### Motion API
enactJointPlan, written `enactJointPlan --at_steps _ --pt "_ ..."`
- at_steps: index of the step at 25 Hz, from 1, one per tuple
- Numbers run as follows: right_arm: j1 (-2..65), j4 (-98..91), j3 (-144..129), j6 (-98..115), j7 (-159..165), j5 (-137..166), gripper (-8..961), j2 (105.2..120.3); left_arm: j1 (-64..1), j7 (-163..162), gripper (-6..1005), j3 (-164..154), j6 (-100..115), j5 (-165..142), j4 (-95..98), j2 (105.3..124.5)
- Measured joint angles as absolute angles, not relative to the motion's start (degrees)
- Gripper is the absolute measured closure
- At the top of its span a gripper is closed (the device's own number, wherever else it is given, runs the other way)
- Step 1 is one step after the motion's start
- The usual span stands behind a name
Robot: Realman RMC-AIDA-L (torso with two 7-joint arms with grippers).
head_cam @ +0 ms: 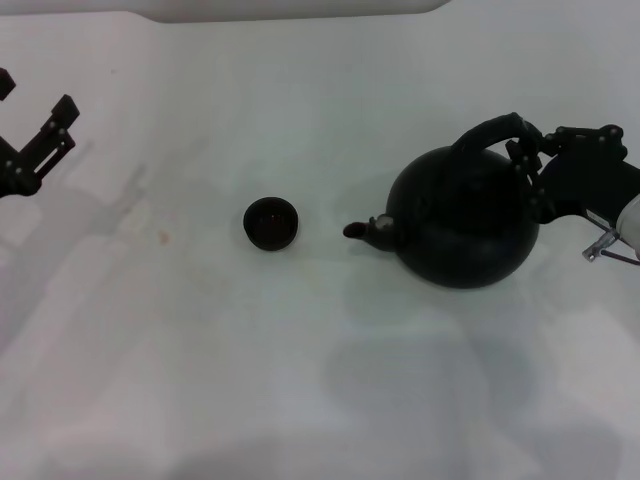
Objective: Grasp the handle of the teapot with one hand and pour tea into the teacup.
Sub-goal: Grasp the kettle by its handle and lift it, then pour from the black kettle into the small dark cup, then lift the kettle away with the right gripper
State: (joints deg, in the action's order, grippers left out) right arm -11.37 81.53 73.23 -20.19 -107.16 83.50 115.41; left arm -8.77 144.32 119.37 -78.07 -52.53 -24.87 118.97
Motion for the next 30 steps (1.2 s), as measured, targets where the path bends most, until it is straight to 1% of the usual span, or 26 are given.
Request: enactJointPlan --at_steps 8,14,18,30 --pt "-10.31 82.9 73.16 -19.47 -105.99 83.13 827 115.48 -7.42 144.39 224 119.83 -79.04 -52.46 -24.84 118.86" --pt "-5.81 82.18 71.92 -19.52 -104.91 83.08 834 115.36 -6.11 145.76 224 119.91 -80.67 -51.87 -24.78 118.9" --pt "-4.24 82.13 71.67 -18.16 -103.96 83.07 836 115.43 -5.51 145.78 224 119.91 -81.38 -51.83 -24.78 118.92" --pt "-2.42 85.19 67.82 -11.81 -104.2 83.04 837 115.54 -3.23 146.59 224 122.25 -82.08 -53.02 -20.9 118.51"
